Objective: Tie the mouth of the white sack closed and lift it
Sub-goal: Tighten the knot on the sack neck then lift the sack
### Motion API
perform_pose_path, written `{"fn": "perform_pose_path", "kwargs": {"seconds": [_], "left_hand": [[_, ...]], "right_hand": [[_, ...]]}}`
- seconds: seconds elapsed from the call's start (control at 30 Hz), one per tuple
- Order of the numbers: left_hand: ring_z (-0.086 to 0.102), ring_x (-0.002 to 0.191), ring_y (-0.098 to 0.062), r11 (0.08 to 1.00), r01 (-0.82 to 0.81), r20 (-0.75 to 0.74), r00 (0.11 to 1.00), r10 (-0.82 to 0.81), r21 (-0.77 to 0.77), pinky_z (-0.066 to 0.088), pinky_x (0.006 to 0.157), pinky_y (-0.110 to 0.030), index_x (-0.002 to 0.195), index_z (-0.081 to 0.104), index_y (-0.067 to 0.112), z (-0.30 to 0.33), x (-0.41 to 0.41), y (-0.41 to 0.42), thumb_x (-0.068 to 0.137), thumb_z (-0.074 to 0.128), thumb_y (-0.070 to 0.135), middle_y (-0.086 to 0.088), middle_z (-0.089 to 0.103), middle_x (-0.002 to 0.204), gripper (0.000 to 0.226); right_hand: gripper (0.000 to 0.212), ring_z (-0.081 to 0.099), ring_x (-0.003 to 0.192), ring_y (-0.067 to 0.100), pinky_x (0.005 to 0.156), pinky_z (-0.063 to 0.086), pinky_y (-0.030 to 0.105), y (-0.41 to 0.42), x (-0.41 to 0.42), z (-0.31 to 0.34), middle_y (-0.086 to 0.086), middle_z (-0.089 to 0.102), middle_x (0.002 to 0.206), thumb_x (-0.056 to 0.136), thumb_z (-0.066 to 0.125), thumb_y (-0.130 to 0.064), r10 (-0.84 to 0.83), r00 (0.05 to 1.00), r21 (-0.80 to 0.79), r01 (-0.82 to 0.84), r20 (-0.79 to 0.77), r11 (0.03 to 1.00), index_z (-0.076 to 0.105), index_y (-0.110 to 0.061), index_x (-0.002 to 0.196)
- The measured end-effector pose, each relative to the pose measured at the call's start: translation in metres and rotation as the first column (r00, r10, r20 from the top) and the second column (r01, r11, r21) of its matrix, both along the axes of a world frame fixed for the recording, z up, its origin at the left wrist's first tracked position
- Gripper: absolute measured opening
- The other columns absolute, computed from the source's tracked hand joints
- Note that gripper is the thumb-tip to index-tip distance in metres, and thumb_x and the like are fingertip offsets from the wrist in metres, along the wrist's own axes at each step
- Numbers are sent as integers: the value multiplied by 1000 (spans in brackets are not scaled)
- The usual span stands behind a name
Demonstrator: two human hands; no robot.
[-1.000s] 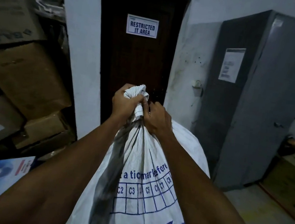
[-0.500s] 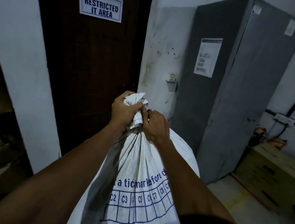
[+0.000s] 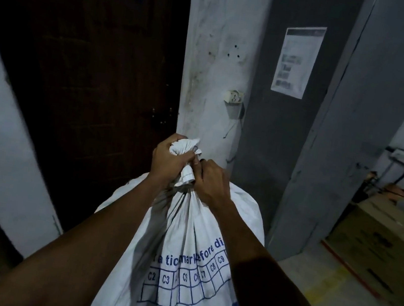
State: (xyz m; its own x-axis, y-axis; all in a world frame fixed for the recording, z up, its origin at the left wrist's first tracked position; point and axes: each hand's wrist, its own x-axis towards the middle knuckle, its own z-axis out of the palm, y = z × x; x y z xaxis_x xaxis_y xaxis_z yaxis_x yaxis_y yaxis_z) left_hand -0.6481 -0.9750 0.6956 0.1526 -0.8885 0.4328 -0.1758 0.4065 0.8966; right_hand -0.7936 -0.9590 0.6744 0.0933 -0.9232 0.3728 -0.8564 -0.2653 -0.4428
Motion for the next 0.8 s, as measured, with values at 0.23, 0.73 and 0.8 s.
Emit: {"fn": "perform_pose_path", "kwargs": {"seconds": [0.23, 0.73, 0.8], "left_hand": [[69, 77, 0, 997, -51, 9, 999, 50, 62, 59, 74, -21, 94, 74, 19, -57, -37, -103, 80, 87, 8, 9, 75, 87, 22], [69, 82, -5, 989, -5, 140, 990, -16, 146, 55, 79, -20, 96, 73, 20, -238, -105, -270, 76, 91, 15, 12, 74, 89, 27], [69, 83, -6, 988, 2, 157, 987, -27, 157, 54, 79, -19, 98, 74, 18, -272, -113, -289, 76, 92, 15, 8, 75, 91, 29]], "right_hand": [[56, 63, 95, 24, 98, 49, 48, -118, -52, -61, 7, 69, 104, 107, 29, -57, 148, 989, 90, -150, 29, 985, 64, -14, 105], [106, 46, 133, 25, 117, 32, 46, -271, -135, -245, 1, 52, 144, 62, 69, -90, 306, 936, 287, -249, -175, 925, 48, -25, 143], [100, 48, 132, 26, 116, 32, 46, -288, -142, -284, 2, 54, 142, 64, 71, -87, 285, 941, 274, -229, -183, 934, 51, -23, 139]]}}
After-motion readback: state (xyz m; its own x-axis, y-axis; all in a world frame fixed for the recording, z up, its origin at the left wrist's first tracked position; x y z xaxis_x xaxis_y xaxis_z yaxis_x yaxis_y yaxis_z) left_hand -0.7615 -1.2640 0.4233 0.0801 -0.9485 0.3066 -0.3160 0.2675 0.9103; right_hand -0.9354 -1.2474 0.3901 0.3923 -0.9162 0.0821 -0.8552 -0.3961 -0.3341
